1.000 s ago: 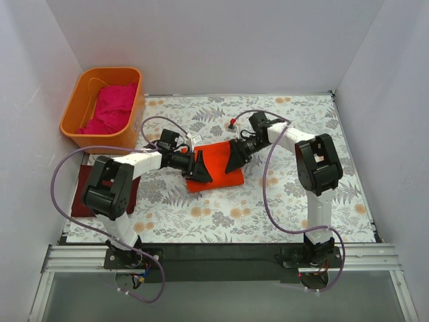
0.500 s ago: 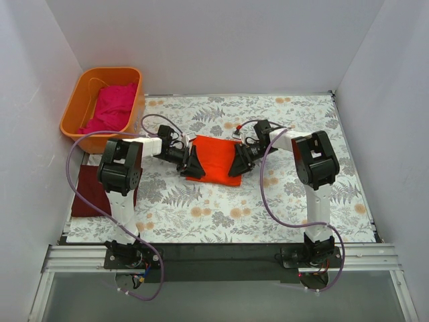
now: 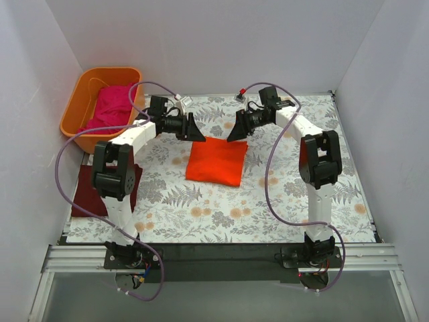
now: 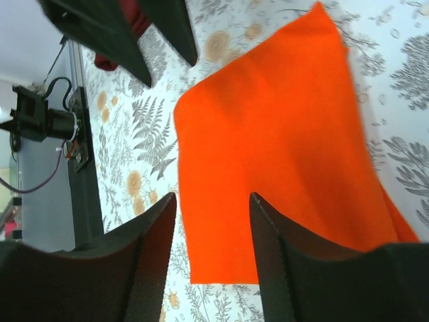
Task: Fold and stack the t-shirts
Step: Fold the tshirt
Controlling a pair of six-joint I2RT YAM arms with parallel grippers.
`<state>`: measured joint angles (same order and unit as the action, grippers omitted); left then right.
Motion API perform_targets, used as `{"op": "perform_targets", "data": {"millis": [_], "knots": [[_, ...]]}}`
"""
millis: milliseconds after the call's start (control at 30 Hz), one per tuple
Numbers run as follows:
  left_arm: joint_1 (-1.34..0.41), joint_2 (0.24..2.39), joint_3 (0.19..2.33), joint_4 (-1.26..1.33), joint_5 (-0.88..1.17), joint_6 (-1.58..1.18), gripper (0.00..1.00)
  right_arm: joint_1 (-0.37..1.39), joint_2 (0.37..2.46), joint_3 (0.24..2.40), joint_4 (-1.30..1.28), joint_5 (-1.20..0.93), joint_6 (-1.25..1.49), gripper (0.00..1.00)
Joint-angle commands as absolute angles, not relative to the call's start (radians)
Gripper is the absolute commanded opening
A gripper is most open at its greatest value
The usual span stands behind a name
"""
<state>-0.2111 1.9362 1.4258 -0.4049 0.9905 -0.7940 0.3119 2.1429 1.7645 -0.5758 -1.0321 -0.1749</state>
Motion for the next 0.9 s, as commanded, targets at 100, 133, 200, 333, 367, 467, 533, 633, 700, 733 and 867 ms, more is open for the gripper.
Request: {"op": "perform_targets", "data": {"millis": [100, 133, 200, 333, 367, 467, 533, 633, 700, 733, 867], "knots": [[-0.204, 2.218, 1.624, -0.155, 0.873, -1.058, 0.39, 0.259, 2.308, 1.868, -0.561, -1.016, -0.175, 0.46], [-0.204, 2.242, 1.643, -0.131, 0.846, -1.074, 0.38, 0.253, 2.344, 1.882, -0.56, -1.008, -0.184, 0.44], [-0.202, 2.292, 1.669, -0.123, 0.83, -1.081, 0.38, 0.252, 2.384, 1.922, -0.558, -0.98, -0.213, 0.44], [-0.198, 2.344, 1.646, -0.129, 0.77, -1.092, 0.37, 0.232, 2.457, 1.934, -0.558, -0.928, -0.233, 0.42], [-0.196, 2.339, 1.632, -0.132, 0.762, -1.094, 0.36, 0.226, 2.464, 1.934, -0.558, -0.919, -0.233, 0.41], [-0.193, 2.291, 1.583, -0.161, 0.785, -1.118, 0.36, 0.203, 2.462, 1.934, -0.566, -0.867, -0.255, 0.41], [-0.193, 2.243, 1.513, -0.178, 0.805, -1.138, 0.39, 0.202, 2.43, 1.93, -0.584, -0.85, -0.32, 0.43], [-0.195, 2.094, 1.408, -0.132, 0.841, -1.147, 0.43, 0.215, 2.35, 1.905, -0.603, -0.854, -0.362, 0.5], [-0.193, 1.969, 1.364, -0.091, 0.844, -1.158, 0.46, 0.229, 2.295, 1.881, -0.607, -0.862, -0.374, 0.52], [-0.193, 1.932, 1.345, -0.089, 0.844, -1.152, 0.46, 0.251, 2.231, 1.841, -0.603, -0.862, -0.391, 0.54], [-0.18, 1.742, 1.275, -0.103, 0.805, -1.161, 0.48, 0.348, 2.067, 1.729, -0.595, -0.757, -0.439, 0.58]]}}
